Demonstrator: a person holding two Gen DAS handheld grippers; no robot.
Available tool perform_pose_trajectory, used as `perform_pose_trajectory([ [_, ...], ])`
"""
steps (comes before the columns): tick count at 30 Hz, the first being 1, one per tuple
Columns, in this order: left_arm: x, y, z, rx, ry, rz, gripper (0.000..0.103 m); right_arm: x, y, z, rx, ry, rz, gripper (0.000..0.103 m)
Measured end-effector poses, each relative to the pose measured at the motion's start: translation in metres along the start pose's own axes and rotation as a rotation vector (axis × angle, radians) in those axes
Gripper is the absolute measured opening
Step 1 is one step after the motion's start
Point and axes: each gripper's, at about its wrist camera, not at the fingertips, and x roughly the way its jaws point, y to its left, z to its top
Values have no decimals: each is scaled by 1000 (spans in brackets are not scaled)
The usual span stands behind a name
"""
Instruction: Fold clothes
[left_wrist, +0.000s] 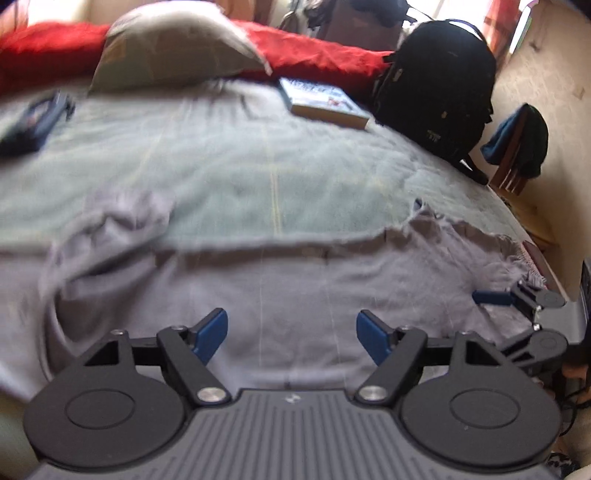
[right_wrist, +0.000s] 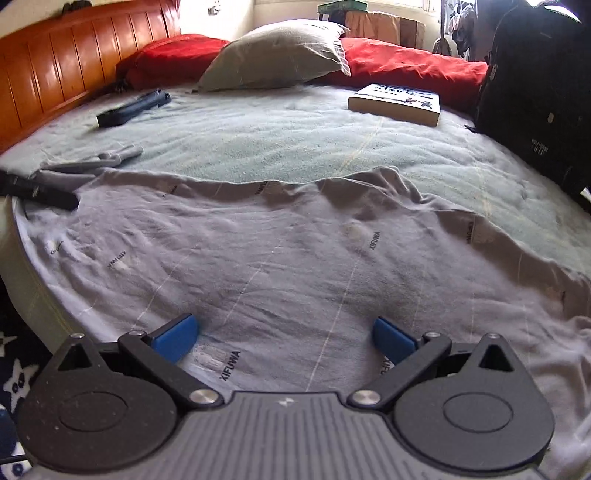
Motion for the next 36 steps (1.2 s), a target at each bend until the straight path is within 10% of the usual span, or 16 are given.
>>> perform_pose_trajectory([
  [6,14,13,51,133,4,251,76,-2,-1,-6,-15,-35,9,103],
  [9,36,28,63,159,55,347,53,-2,-1,-7,-19,-46,11,103],
  [17,87,56,64,117,185,404,46,-1,-3,-8,-28,-54,26,103],
  [21,81,58,66,109,152,433,9,-2,-3,-8,-29,-52,26,103],
  [36,-43,104,49,54,-28,472,7,-11,5,7,-32,-21,-9,103],
])
